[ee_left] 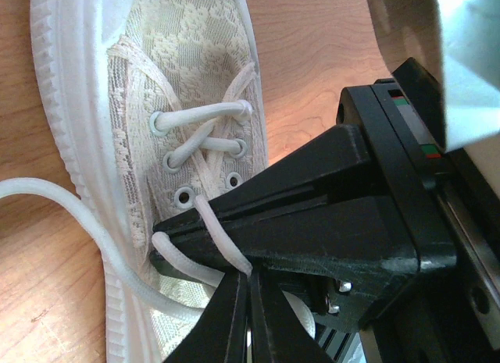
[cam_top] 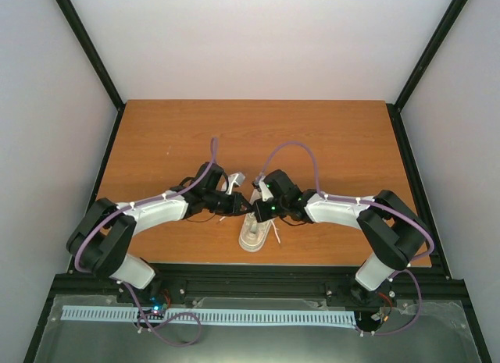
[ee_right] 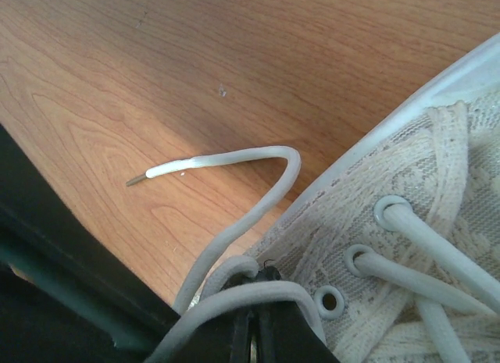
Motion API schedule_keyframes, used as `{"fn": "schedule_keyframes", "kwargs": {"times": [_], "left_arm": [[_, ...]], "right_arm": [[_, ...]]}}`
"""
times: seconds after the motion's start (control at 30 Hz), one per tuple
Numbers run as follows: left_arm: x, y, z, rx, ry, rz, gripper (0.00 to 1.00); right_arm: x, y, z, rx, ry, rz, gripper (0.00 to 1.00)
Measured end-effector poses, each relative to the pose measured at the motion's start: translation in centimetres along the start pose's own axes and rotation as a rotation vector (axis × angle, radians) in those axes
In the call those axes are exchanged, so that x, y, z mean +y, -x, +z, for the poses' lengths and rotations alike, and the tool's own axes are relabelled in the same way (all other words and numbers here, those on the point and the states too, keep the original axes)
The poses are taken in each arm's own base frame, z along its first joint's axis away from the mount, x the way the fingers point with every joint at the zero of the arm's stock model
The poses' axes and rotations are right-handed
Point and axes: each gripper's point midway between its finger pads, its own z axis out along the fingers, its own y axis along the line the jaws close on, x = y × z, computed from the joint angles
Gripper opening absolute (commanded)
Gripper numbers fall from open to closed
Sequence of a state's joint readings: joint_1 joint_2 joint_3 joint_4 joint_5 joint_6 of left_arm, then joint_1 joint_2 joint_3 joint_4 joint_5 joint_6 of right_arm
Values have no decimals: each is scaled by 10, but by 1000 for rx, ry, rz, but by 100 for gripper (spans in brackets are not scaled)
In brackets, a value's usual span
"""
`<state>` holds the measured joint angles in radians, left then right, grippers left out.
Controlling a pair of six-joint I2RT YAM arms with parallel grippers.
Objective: Tie the shoes
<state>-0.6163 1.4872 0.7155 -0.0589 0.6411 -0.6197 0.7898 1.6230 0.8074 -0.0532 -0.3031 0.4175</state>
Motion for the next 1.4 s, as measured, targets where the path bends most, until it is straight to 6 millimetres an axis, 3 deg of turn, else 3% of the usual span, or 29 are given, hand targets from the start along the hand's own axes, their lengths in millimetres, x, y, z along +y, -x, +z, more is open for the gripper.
{"fn": "schedule_keyframes", "kwargs": {"times": [0.2, 0.4, 0.57, 0.73, 1.13, 1.4], "left_arm": [[-6, 13, -15, -66, 8, 20, 35], [2, 35, -36, -166, 37, -28, 36], [30, 26, -23, -125, 86, -127, 33], [42, 19, -14, -90, 104, -167, 33], [48, 12, -7, -53, 103, -191, 31], [39, 17, -6, -62, 59, -167, 31]], "right_arm": [[0, 0, 0, -10, 1, 6, 3], [0, 0, 0, -13, 2, 9, 3], [0, 0, 0, -13, 3, 9, 3], [0, 0, 0, -14, 3, 8, 3], [0, 0, 0, -14, 3, 8, 3], [0, 0, 0, -13, 5, 9, 3]]}}
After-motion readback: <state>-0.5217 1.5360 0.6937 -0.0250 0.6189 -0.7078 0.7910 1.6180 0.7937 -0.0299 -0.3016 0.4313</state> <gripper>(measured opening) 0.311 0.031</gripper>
